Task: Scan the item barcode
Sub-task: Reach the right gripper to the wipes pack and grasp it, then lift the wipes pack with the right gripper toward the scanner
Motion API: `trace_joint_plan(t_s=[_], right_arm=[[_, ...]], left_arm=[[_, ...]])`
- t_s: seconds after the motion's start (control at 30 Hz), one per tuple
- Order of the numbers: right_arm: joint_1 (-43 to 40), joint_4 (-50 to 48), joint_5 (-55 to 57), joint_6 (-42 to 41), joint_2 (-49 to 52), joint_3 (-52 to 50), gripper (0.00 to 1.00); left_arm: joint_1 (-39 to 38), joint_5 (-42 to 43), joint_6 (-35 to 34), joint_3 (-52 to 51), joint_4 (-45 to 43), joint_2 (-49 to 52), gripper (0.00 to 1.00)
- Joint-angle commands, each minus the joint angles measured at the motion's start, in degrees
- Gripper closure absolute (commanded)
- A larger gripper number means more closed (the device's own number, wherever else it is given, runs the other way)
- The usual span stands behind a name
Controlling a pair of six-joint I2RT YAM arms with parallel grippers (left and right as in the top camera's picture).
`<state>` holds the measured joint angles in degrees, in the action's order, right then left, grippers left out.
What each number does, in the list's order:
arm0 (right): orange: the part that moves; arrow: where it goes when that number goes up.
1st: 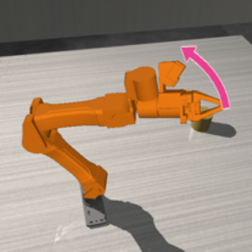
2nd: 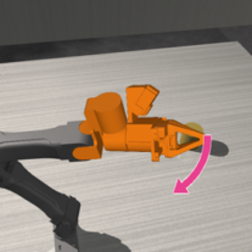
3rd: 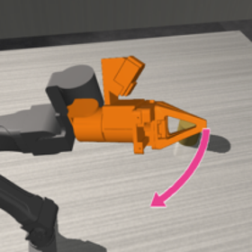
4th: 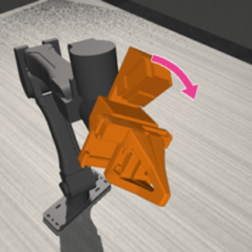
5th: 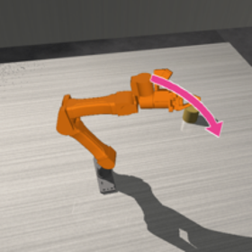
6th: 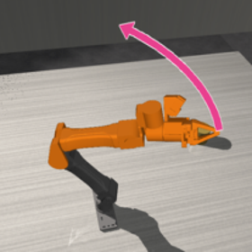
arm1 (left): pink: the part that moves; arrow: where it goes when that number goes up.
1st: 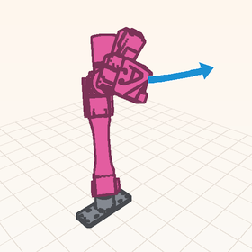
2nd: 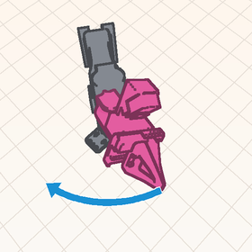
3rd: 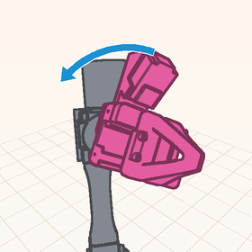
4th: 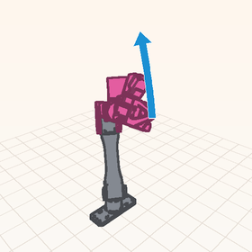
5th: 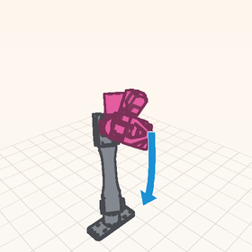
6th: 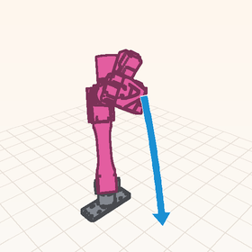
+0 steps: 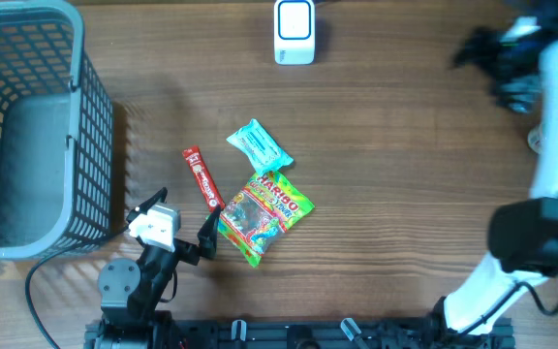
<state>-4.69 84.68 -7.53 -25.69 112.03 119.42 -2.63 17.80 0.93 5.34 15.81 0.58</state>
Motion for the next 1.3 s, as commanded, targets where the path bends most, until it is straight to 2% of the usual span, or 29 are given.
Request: trace_joint_plan(t_s=[0.0,0.03,0.13,0.23,0.43,0.57,0.7,0.83,0.93,1.2,1.27], right_arm=[[15.9,-4.6,-1.7,7.7,2.2,-8.0,0.01],[21.3,-7.8,-1.8,9.2,2.2,-11.0,0.01],[30.3,-15.0,-1.7,9.0,2.2,-16.9,0.01],[36.3,-26.5,-0.9,9.2,2.2,-23.8,0.02],[40.2,-44.9,-1.8,9.0,2.5,-36.2,0.05],[41.7,-51.2,-2.4,10.7,2.7,-37.3,0.07],[43.1,-53.7,-2.3,12.5,2.9,-37.3,0.15],[47.2,-54.8,7.8,13.0,2.9,-37.3,0.12],[49.5,-56.5,8.3,15.0,3.0,-37.3,0.11],[50.4,-57.7,14.2,13.5,9.1,-37.3,0.19],[50.4,-57.6,14.2,13.4,10.4,-37.3,0.31]], left_arm=[[-0.2,-0.5,-0.5,-0.3,-0.2,-0.2,0.0],[-0.2,-0.5,-0.5,-0.3,-0.2,-0.2,0.0],[-0.2,-0.5,-0.5,-0.3,-0.2,-0.2,0.0],[-0.2,-0.5,-0.5,-0.3,-0.2,-0.2,0.0],[-0.2,-0.5,-0.5,-0.3,-0.2,-0.2,0.0],[-0.2,-0.5,-0.5,-0.3,-0.2,-0.2,0.0],[-0.2,-0.5,-0.5,-0.3,-0.2,-0.2,0.0],[-0.2,-0.5,-0.5,-0.3,-0.2,-0.2,0.0],[-0.2,-0.5,-0.5,-0.3,-0.2,-0.2,0.0],[-0.2,-0.5,-0.5,-0.3,-0.2,-0.2,0.0],[-0.2,-0.5,-0.5,-0.3,-0.2,-0.2,0.0]])
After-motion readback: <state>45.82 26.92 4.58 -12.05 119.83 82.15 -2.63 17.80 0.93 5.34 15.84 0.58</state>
